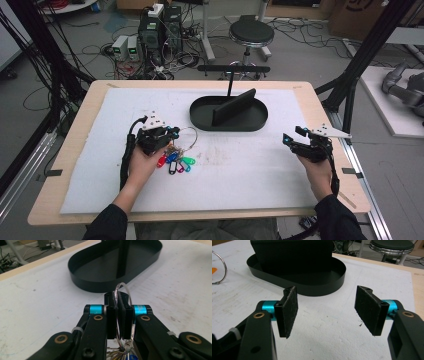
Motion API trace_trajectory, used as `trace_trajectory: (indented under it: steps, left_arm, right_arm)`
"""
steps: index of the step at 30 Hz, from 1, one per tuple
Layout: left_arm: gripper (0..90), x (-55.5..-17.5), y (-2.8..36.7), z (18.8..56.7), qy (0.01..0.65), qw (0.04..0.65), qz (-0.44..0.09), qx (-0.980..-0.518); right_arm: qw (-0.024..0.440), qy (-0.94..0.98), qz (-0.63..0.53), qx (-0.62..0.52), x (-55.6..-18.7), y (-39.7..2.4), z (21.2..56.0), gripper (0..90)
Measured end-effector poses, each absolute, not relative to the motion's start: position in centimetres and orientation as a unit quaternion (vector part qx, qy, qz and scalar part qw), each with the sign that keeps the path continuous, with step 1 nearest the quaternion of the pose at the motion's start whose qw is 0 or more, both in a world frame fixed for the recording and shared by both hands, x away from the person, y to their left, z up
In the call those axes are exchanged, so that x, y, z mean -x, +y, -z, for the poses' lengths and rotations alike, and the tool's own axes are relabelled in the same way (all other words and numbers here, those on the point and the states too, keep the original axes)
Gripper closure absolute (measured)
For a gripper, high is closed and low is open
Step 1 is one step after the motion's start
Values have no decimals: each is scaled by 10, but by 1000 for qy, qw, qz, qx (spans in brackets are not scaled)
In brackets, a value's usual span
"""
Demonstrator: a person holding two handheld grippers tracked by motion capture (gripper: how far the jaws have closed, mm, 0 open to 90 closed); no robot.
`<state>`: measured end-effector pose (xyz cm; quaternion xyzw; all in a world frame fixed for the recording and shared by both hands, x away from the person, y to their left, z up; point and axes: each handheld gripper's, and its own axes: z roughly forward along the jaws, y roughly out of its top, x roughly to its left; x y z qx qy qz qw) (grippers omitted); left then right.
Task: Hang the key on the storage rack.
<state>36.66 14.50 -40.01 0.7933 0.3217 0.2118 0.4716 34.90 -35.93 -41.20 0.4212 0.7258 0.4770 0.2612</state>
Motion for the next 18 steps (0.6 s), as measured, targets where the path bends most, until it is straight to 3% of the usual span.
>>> trace_trajectory:
  steps: [9, 18]
  left_arm:
    - [857, -359, 143, 406, 302, 489, -201, -793]
    - [841, -362, 136, 414, 291, 467, -180, -815]
  right_arm:
    - [259, 727, -480, -418, -351, -357, 412, 358]
    - [260, 727, -480, -417, -352, -357, 412, 359]
